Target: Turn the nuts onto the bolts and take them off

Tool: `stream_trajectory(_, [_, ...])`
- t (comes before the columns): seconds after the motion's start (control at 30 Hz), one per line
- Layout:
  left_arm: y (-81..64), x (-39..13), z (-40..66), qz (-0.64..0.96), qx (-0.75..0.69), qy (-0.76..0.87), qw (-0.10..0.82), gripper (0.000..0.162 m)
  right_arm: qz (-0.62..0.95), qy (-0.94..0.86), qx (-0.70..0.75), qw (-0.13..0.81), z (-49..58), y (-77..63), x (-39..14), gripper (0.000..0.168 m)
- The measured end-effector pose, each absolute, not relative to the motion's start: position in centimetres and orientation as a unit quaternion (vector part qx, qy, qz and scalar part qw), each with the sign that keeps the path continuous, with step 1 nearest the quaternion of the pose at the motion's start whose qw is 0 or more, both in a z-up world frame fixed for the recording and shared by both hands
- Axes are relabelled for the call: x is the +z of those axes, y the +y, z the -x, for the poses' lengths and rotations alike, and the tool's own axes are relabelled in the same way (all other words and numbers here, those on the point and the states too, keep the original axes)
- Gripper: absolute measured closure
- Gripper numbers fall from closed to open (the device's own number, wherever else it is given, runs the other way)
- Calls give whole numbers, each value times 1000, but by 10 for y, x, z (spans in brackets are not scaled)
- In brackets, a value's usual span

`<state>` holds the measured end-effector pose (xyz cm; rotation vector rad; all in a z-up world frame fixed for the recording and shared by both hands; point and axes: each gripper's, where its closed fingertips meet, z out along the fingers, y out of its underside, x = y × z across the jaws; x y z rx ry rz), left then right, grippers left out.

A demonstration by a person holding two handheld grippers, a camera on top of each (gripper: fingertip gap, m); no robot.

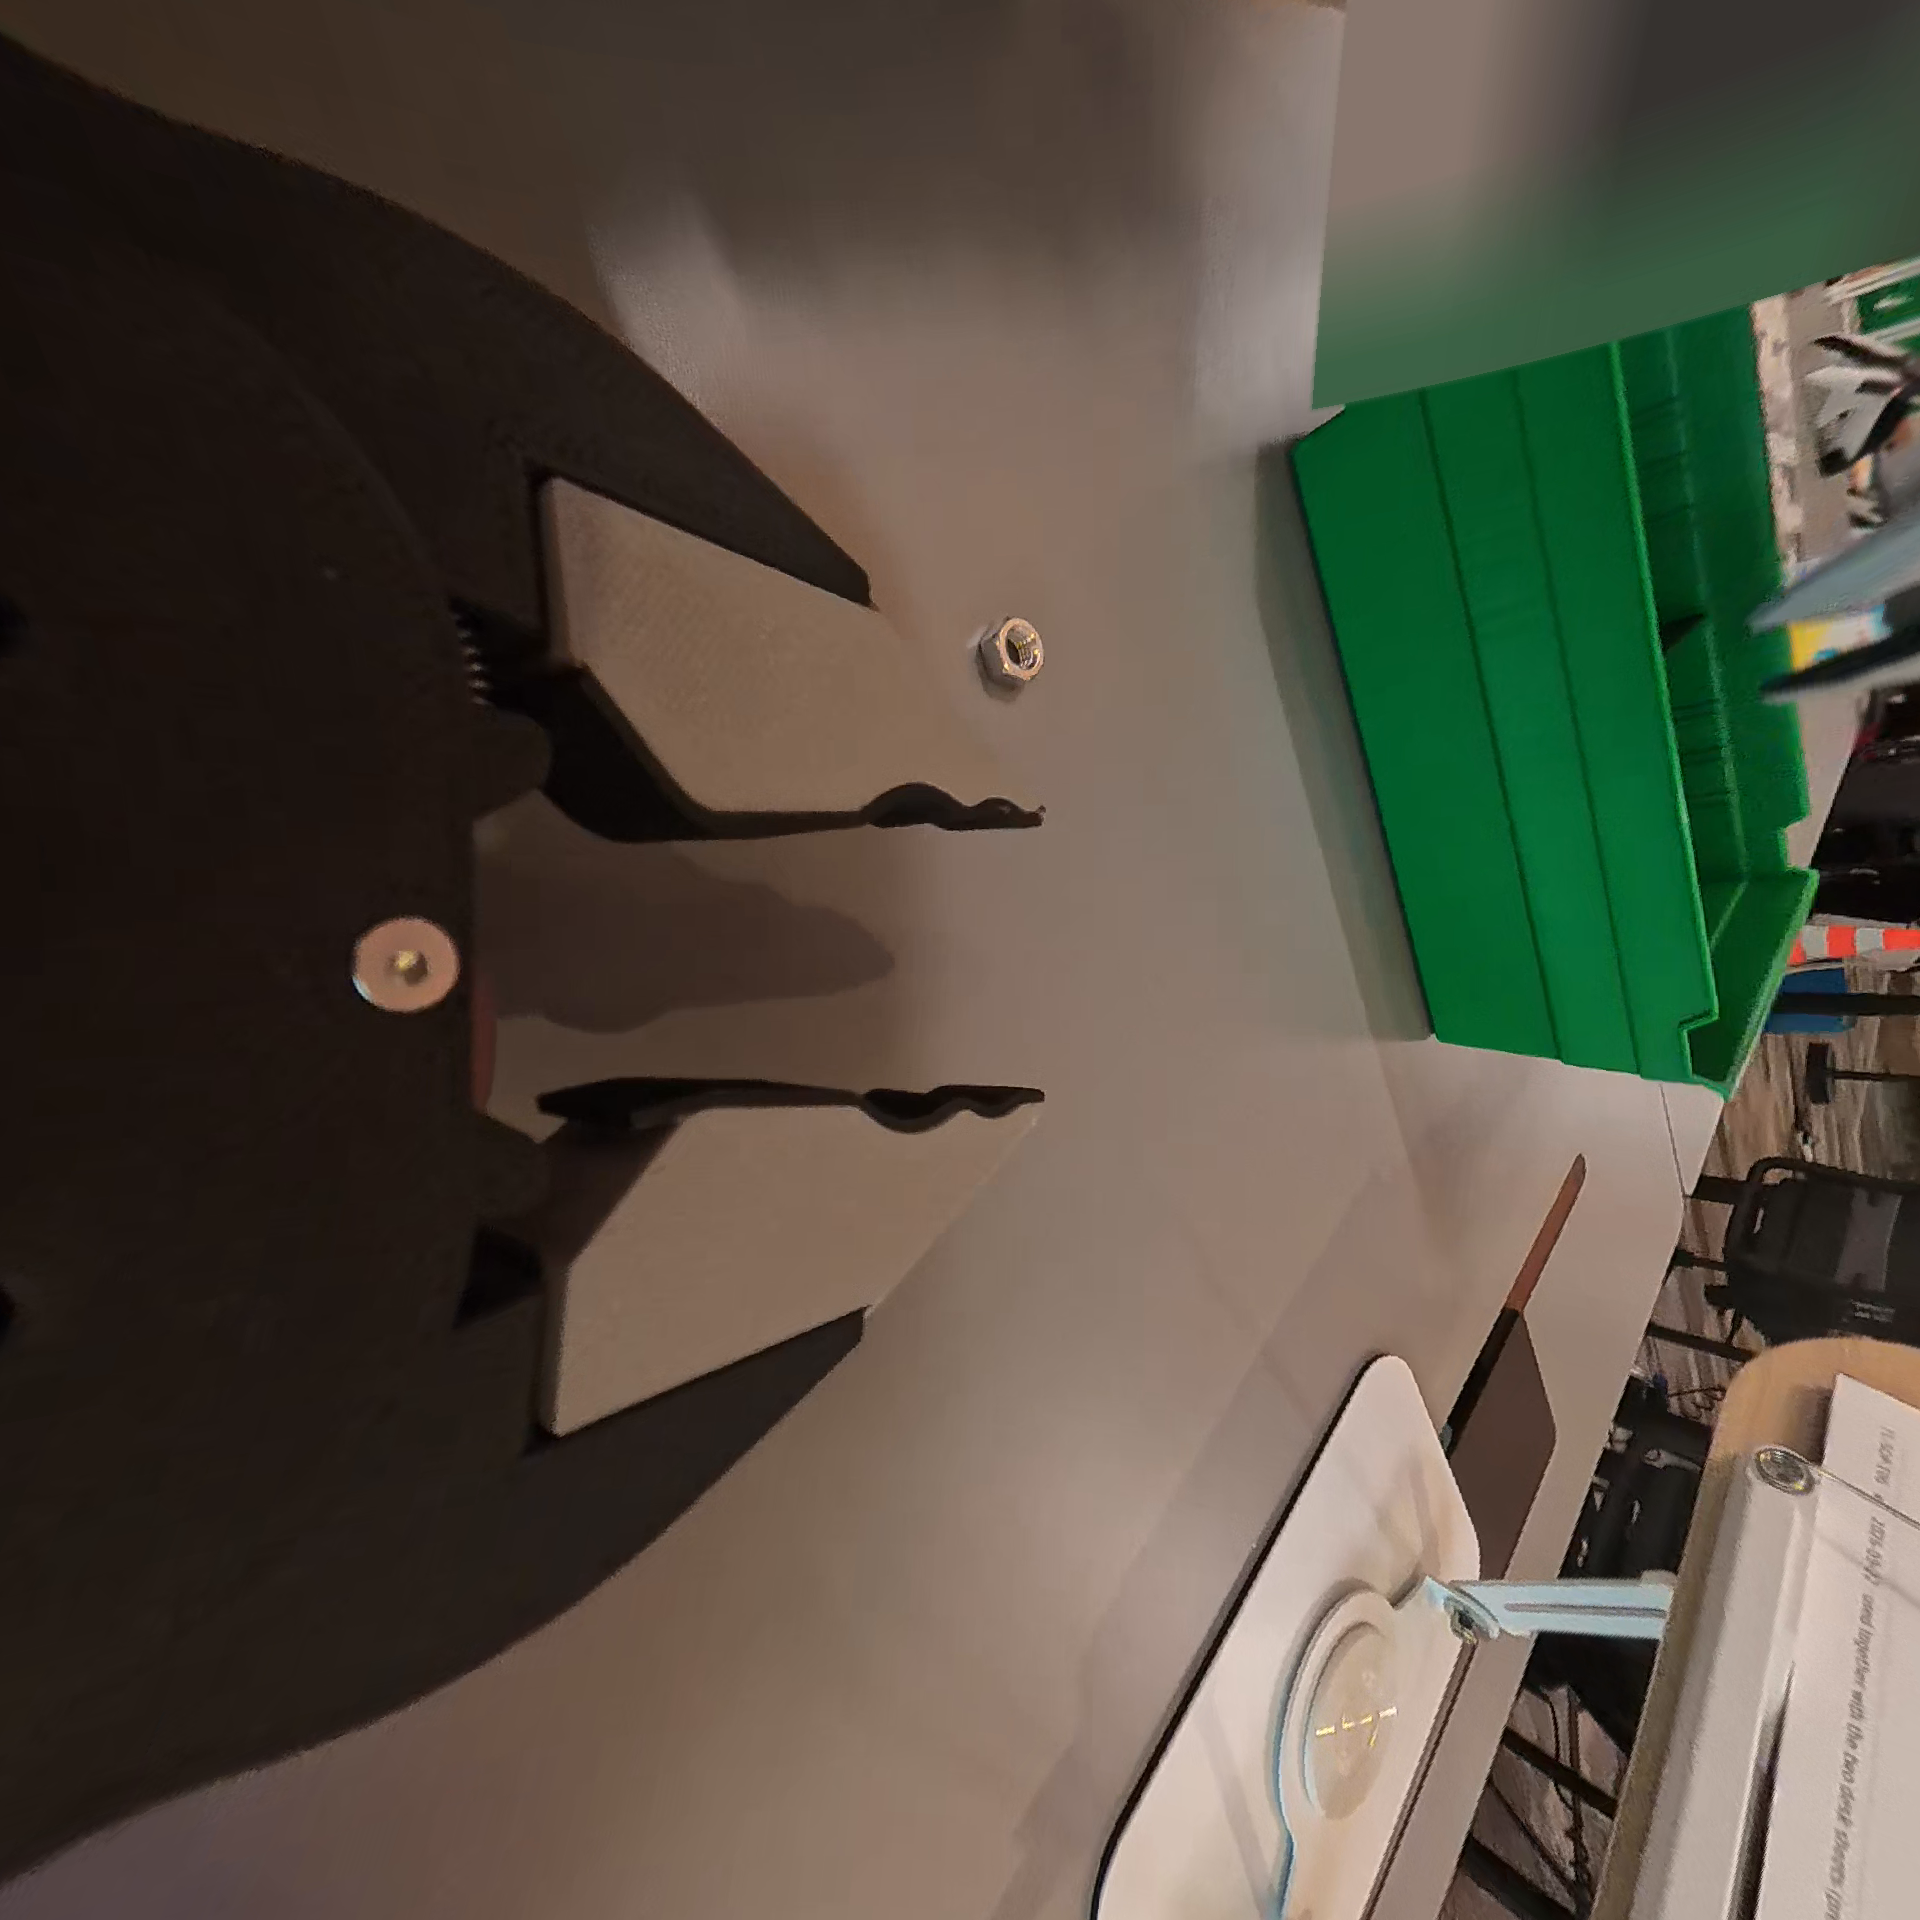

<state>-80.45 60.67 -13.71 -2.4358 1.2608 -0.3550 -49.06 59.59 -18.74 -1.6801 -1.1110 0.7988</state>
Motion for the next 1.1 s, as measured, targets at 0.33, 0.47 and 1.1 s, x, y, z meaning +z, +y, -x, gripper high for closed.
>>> stream_trajectory(0.33, [481,-205,797,849,-138,498,109,116,651,-468,339,493,493,574,-160,122])
stream_trajectory(0.47, [464,-233,808,850,-116,507,83,134,646,-473,336,496,496,569,-158,122])
stream_trajectory(1.1, [443,-130,817,763,-187,616,-54,142,632,-496,335,493,505,554,-157,124])
